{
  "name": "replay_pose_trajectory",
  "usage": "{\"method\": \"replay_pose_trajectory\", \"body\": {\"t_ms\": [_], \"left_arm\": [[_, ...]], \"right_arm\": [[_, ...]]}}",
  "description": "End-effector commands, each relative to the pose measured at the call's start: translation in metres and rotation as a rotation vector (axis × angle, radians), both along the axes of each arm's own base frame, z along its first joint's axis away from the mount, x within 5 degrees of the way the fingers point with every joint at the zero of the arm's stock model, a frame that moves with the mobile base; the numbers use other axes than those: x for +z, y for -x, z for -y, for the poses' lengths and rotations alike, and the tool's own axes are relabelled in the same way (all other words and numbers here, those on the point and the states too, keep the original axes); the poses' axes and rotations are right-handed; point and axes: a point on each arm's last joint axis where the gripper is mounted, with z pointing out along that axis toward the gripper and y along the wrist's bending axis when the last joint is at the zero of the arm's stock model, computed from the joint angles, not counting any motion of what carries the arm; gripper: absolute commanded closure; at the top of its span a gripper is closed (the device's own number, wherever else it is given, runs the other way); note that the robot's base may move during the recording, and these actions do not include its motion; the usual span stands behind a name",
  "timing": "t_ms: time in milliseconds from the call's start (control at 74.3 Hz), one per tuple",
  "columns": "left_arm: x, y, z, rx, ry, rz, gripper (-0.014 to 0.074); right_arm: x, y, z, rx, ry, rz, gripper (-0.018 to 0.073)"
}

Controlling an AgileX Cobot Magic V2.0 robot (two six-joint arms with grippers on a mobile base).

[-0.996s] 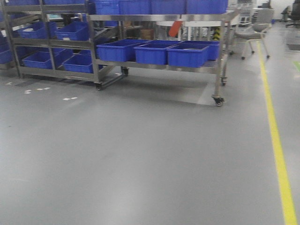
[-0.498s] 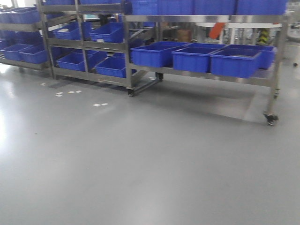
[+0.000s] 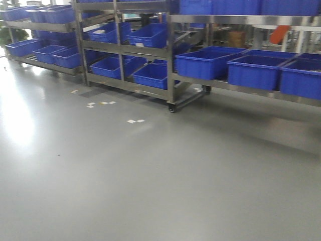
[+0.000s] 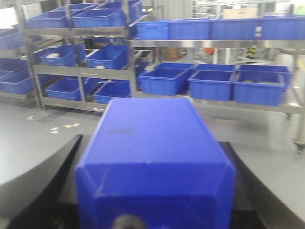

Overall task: Pick and sort blue part to right shelf
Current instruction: 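Drive the base across the floor past the bin racks, then drive the base up to the shelf of open blue bins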

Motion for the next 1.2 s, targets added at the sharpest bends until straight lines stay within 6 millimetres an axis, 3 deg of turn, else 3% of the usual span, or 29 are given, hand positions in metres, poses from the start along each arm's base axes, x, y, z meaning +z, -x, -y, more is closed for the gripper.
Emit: {"method": "replay_pose_trajectory", "body": {"t_ms": [0, 1185], "left_arm": [[0.0162, 0.0017, 0.0001, -0.011, 0.025, 0.096, 0.0283], [0.0162, 0.0017, 0.0001, -0.011, 0.025, 0.096, 0.0283]], "right_arm": [[0.0163, 0.0010, -0.0004, 0.006, 0.005, 0.107, 0.0223], [0.0163, 0.0010, -0.0004, 0.007, 0.005, 0.107, 0.0223]]}}
